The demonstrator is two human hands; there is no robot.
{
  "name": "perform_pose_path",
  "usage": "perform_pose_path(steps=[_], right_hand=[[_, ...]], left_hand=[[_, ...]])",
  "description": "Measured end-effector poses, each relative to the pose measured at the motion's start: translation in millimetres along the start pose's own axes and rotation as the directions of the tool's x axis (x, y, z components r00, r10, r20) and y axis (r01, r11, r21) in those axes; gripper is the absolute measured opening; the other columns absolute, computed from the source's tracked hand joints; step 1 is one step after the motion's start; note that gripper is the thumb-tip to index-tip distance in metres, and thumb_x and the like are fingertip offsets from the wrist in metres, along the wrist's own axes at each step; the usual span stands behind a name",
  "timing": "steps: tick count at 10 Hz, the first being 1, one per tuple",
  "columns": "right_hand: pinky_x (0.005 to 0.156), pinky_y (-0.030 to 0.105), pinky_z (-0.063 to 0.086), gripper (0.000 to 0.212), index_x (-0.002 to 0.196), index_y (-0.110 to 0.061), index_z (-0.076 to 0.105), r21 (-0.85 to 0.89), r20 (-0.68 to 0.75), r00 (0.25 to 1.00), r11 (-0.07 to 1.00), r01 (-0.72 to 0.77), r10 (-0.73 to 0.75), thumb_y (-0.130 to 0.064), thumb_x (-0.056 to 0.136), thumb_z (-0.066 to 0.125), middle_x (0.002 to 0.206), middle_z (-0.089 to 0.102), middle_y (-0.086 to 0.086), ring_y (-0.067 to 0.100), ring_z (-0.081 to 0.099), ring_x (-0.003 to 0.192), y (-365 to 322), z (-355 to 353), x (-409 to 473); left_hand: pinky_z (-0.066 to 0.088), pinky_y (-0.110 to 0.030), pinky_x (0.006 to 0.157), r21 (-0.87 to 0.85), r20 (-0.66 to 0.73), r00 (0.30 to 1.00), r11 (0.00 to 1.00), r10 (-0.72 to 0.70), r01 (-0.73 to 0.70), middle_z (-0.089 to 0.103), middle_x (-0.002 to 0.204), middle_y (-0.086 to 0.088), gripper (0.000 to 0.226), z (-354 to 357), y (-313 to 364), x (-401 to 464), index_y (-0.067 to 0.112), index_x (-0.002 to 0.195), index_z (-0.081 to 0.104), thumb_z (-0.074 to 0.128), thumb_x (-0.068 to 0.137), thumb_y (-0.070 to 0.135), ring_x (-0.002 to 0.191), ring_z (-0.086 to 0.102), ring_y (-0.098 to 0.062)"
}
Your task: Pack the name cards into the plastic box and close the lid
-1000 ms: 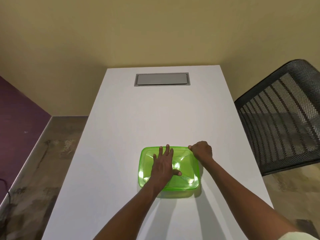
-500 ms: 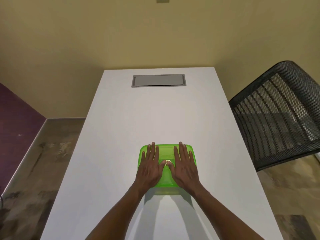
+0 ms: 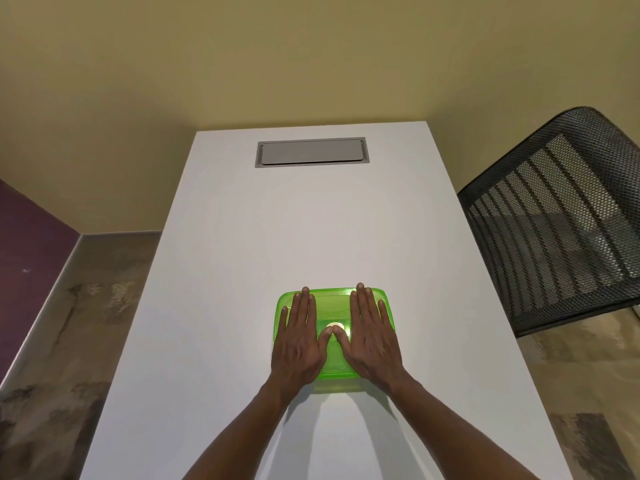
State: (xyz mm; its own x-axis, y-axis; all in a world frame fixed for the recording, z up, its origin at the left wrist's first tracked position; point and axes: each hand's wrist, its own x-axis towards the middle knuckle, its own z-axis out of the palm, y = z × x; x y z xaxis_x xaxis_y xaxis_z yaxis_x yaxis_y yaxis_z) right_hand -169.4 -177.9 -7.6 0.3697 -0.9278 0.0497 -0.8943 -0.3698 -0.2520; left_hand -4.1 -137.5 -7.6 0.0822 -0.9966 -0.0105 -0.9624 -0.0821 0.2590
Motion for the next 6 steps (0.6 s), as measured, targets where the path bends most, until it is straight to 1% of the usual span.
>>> perform_pose_path(steps=[1, 2, 3, 4, 5, 6], right_hand=[[0.121, 0.044, 0.015, 0.075, 0.151, -0.003, 0.019, -0.007, -0.003, 1.0, 1.0, 0.013, -0.014, -0.054, 0.097, 0.033, 0.161, 0.01, 0.012, 0.022, 0.004, 0.15, 1, 1, 1], [0.121, 0.045, 0.015, 0.075, 0.151, -0.003, 0.017, -0.012, 0.014, 1.0, 1.0, 0.009, -0.009, -0.054, 0.097, 0.032, 0.161, 0.01, 0.012, 0.022, 0.004, 0.15, -1, -3, 1], [0.122, 0.043, 0.011, 0.076, 0.152, -0.005, 0.014, -0.032, 0.035, 0.999, 0.999, 0.011, -0.01, -0.056, 0.097, 0.028, 0.161, 0.006, 0.01, 0.022, 0.001, 0.15, 0, -6, 0], [0.122, 0.044, 0.01, 0.077, 0.152, -0.005, 0.011, -0.049, 0.072, 0.997, 0.999, 0.008, -0.005, -0.057, 0.097, 0.024, 0.161, 0.003, 0.01, 0.022, -0.001, 0.149, -2, -11, 0], [0.122, 0.043, 0.011, 0.075, 0.151, -0.003, 0.015, -0.031, 0.041, 0.999, 0.999, 0.011, -0.01, -0.053, 0.097, 0.028, 0.16, 0.007, 0.013, 0.025, 0.004, 0.149, -5, -18, -1], [0.122, 0.043, 0.011, 0.074, 0.151, -0.003, 0.013, -0.007, -0.005, 1.0, 1.0, 0.016, -0.016, -0.05, 0.098, 0.031, 0.16, 0.005, 0.013, 0.024, 0.002, 0.149, -7, -30, 2]], left_hand=[[0.011, -0.041, 0.122, 0.004, 0.009, 1.0, 1.0, -0.012, 0.012, 0.006, 0.162, -0.003, 0.071, 1, 0, 0, 0.012, 0.152, 0.01, 0.024, 0.097, 0.055, 0.149, 0.0, -0.015], [0.011, -0.042, 0.122, 0.01, 0.029, 1.0, 1.0, -0.01, 0.01, 0.003, 0.162, -0.003, 0.072, -3, 1, 1, 0.011, 0.152, 0.009, 0.02, 0.097, 0.056, 0.149, -0.002, -0.016], [0.008, -0.042, 0.122, 0.003, 0.049, 0.999, 1.0, 0.005, -0.005, -0.001, 0.161, -0.003, 0.075, -8, 3, 0, 0.01, 0.152, 0.006, 0.011, 0.095, 0.059, 0.149, -0.005, -0.017], [0.004, -0.042, 0.122, 0.005, 0.106, 0.994, 1.0, -0.001, 0.0, -0.007, 0.161, -0.004, 0.079, -13, 4, 0, 0.01, 0.152, 0.002, 0.005, 0.093, 0.061, 0.148, -0.009, -0.018], [0.003, -0.044, 0.122, -0.048, 0.15, 0.989, 0.999, 0.016, -0.009, -0.013, 0.16, -0.006, 0.074, -18, 2, 4, 0.009, 0.152, -0.003, 0.018, 0.097, 0.054, 0.149, -0.009, -0.02], [0.004, -0.044, 0.122, -0.109, 0.117, 0.993, 0.994, 0.016, -0.003, -0.011, 0.16, -0.008, 0.071, -30, 3, 9, 0.007, 0.151, -0.002, 0.027, 0.1, 0.046, 0.148, -0.009, -0.021]])
